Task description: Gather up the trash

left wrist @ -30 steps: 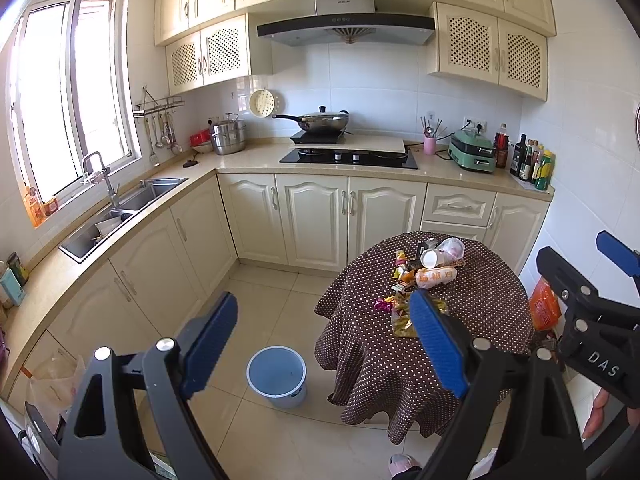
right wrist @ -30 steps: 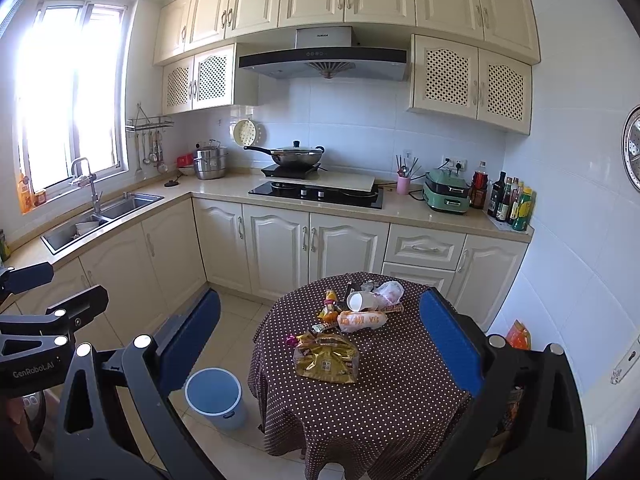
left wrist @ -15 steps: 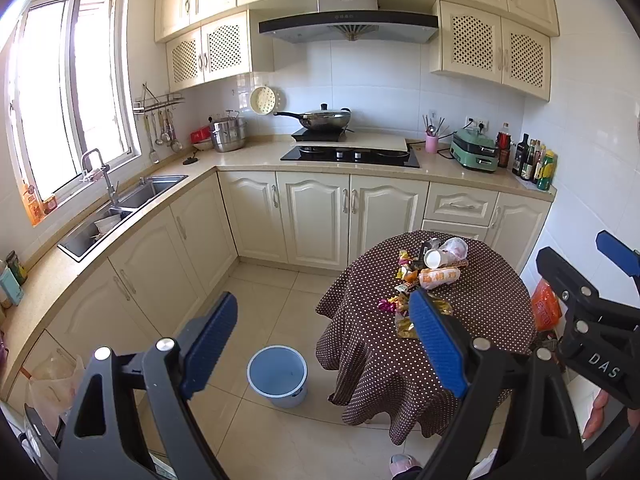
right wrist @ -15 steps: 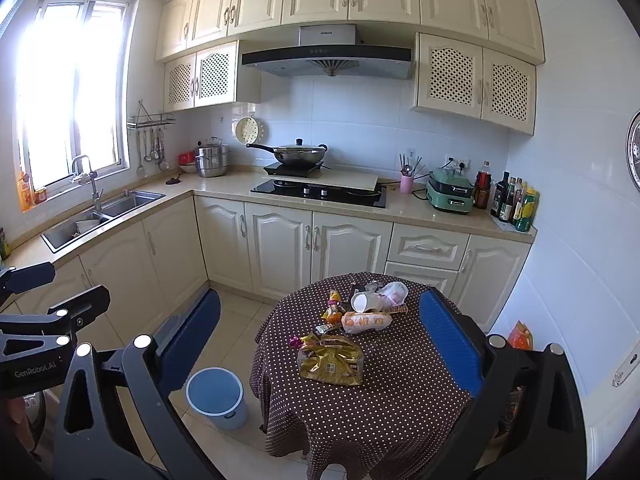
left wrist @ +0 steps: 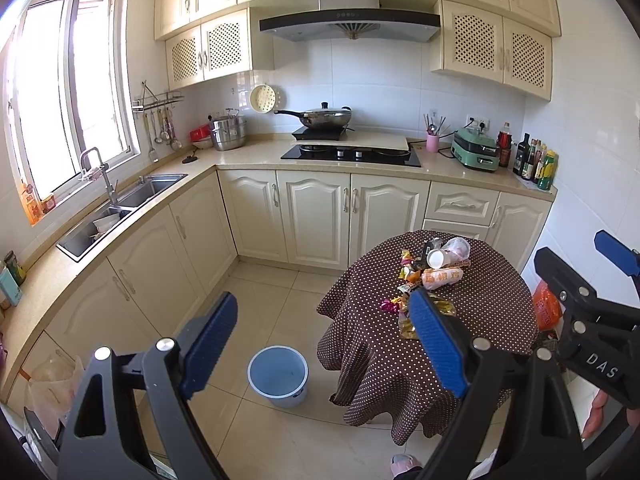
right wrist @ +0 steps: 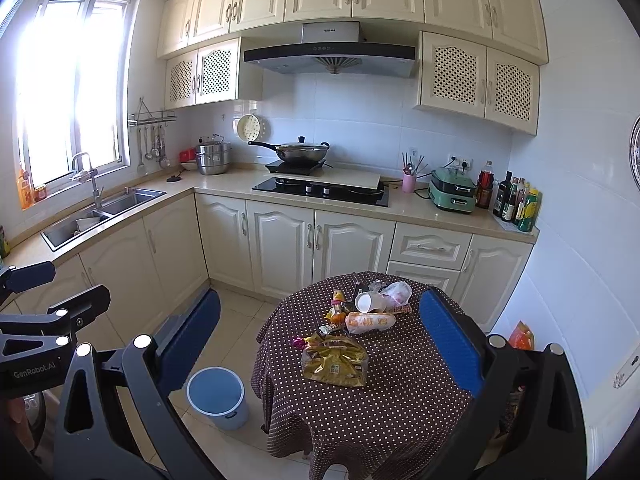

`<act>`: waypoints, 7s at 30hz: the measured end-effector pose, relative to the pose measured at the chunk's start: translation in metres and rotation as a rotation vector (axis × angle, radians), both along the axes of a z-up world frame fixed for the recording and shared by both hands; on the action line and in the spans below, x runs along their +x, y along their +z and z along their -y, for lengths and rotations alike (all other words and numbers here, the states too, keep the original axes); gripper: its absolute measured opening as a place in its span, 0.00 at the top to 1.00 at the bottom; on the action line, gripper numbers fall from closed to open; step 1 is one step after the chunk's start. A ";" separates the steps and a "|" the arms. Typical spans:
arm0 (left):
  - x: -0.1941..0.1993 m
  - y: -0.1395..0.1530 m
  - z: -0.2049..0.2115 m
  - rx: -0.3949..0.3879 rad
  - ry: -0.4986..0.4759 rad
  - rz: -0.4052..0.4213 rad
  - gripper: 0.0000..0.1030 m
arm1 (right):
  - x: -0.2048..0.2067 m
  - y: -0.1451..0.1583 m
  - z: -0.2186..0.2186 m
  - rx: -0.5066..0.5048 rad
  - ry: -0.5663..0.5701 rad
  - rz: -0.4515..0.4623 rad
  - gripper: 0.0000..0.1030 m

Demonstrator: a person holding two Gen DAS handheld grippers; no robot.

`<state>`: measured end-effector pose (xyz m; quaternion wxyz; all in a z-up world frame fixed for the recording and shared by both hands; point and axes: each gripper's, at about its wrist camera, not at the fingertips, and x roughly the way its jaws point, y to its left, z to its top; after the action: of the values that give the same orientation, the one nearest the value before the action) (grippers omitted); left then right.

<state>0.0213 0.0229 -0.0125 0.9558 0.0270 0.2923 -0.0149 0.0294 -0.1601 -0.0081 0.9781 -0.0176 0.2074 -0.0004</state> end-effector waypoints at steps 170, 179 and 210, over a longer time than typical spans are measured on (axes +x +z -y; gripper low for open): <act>0.395 -0.395 -0.291 -0.294 0.242 -0.748 0.50 | 0.423 -0.355 -0.300 0.173 0.430 -0.817 0.81; 0.395 -0.337 -0.213 -0.318 0.172 -0.666 0.48 | 0.411 -0.296 -0.202 0.227 0.317 -0.719 0.71; 0.400 -0.316 0.280 -0.010 -0.520 -0.761 0.42 | 0.306 -0.254 0.258 0.415 -0.278 -0.614 0.50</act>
<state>0.4217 -0.2570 -0.3289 0.7451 0.0872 0.6060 -0.2645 0.3349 -0.4185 -0.2626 0.8440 0.2093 0.4863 -0.0856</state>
